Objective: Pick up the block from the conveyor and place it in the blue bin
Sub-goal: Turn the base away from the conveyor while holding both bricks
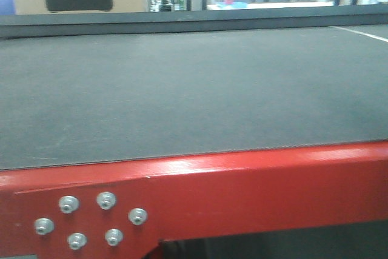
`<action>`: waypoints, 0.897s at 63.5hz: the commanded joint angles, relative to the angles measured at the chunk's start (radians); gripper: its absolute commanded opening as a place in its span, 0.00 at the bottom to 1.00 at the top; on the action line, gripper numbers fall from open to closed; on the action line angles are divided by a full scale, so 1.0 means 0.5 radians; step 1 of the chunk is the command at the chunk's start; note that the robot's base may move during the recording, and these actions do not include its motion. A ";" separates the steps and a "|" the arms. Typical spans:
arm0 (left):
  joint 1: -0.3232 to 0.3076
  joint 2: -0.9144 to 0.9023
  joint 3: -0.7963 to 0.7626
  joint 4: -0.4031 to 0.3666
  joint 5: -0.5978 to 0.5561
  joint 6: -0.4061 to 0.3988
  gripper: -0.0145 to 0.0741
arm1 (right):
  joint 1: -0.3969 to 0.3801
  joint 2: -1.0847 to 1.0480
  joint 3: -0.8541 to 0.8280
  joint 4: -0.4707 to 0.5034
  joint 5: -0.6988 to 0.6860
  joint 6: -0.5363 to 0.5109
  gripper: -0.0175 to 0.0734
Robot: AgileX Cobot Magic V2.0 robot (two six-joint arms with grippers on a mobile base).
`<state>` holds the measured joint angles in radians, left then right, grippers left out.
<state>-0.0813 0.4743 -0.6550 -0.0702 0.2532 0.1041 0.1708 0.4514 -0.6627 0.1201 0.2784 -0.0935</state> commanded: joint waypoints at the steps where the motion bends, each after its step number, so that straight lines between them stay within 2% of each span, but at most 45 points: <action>1: -0.011 -0.006 0.003 -0.011 -0.035 -0.001 0.04 | 0.004 -0.009 0.002 -0.009 -0.018 -0.011 0.01; 57: -0.011 -0.006 0.003 -0.011 -0.035 -0.001 0.04 | 0.004 -0.009 0.002 -0.009 -0.018 -0.011 0.01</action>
<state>-0.0813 0.4743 -0.6550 -0.0702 0.2532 0.1045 0.1708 0.4514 -0.6627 0.1201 0.2784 -0.0935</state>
